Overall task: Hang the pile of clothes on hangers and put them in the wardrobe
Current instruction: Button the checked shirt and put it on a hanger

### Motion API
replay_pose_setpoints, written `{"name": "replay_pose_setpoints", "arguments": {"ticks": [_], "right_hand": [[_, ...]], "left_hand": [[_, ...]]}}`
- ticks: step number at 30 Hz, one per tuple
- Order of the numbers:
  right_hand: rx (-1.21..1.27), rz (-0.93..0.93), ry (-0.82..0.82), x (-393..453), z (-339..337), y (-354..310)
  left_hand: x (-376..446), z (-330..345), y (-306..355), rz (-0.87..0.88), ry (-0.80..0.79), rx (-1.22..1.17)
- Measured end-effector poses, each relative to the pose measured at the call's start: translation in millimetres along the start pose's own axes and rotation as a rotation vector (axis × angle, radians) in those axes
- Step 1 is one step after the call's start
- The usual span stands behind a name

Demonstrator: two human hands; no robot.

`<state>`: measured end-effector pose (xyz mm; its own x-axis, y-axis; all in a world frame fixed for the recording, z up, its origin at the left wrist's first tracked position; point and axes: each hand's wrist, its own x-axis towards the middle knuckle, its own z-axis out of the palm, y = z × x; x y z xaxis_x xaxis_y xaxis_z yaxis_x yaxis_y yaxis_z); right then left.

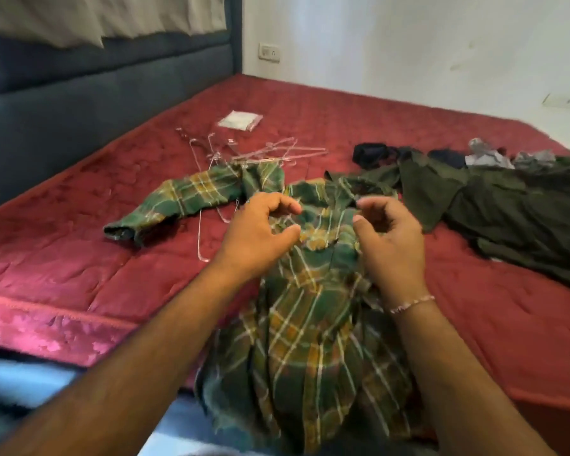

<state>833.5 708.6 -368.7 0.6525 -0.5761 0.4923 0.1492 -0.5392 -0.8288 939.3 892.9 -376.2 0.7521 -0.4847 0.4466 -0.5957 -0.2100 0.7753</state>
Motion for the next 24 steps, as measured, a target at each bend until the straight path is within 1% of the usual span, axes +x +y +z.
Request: {"name": "replay_pose_setpoints", "arguments": {"ticks": [2,3,5,6,7,8,10,11,12,13,14,16,18,19,20,21,22,23,24], "right_hand": [[-0.112,-0.022,-0.042,49.6,29.6,18.1],[-0.179,-0.039,-0.068,70.3,43.0,26.5],[-0.329,-0.083,-0.156,110.7,71.7,47.5],[-0.411,-0.107,-0.223,126.4,86.6,60.1],[-0.490,-0.121,-0.317,135.0,100.0,72.9],[-0.558,-0.115,-0.441,136.3,111.6,84.2],[-0.692,-0.079,-0.693,127.9,132.4,103.7],[-0.778,-0.097,-0.786,119.5,138.4,110.0],[-0.842,-0.140,-0.840,110.4,140.1,112.7],[-0.861,-0.187,-0.856,102.6,138.6,114.3],[-0.826,-0.219,-0.845,101.0,136.9,114.5],[-0.677,-0.222,-0.772,107.3,133.1,109.3],[-0.526,-0.192,-0.682,116.2,134.9,104.2],[-0.480,-0.188,-0.678,122.6,139.4,97.4],[-0.456,-0.187,-0.731,129.7,145.9,90.2],[-0.471,-0.177,-0.845,134.2,153.1,81.5],[-0.513,-0.170,-0.986,137.5,160.5,72.3],[-0.571,-0.176,-1.137,138.5,168.5,66.8],[-0.626,-0.208,-1.270,136.6,175.8,61.2]], "left_hand": [[54.2,-0.1,-35.2,0.020,0.014,0.227],[77.0,-2.0,-53.1,0.001,0.029,0.318],[117.5,-7.6,-84.6,-0.100,0.059,0.449],[134.0,-9.2,-97.4,-0.141,0.047,0.512],[146.1,-8.5,-108.1,-0.151,-0.006,0.576],[154.0,-5.8,-116.0,-0.123,-0.108,0.648],[164.0,3.8,-127.0,-0.017,-0.380,0.846],[164.8,8.9,-130.0,0.045,-0.493,0.939],[162.9,12.4,-132.7,0.110,-0.552,0.999],[160.4,13.2,-133.8,0.166,-0.543,1.004],[160.8,10.7,-134.8,0.205,-0.497,0.967],[160.0,0.6,-133.7,0.217,-0.429,0.816],[158.9,-15.7,-120.4,0.100,-0.487,0.533],[159.4,-26.1,-112.8,-0.011,-0.544,0.329],[161.8,-36.6,-105.0,-0.155,-0.599,0.125],[163.8,-46.9,-98.5,-0.312,-0.660,-0.027],[167.5,-55.0,-97.4,-0.421,-0.685,-0.080],[173.1,-60.6,-100.5,-0.431,-0.639,0.015],[176.2,-63.1,-105.9,-0.372,-0.530,0.184]]}}
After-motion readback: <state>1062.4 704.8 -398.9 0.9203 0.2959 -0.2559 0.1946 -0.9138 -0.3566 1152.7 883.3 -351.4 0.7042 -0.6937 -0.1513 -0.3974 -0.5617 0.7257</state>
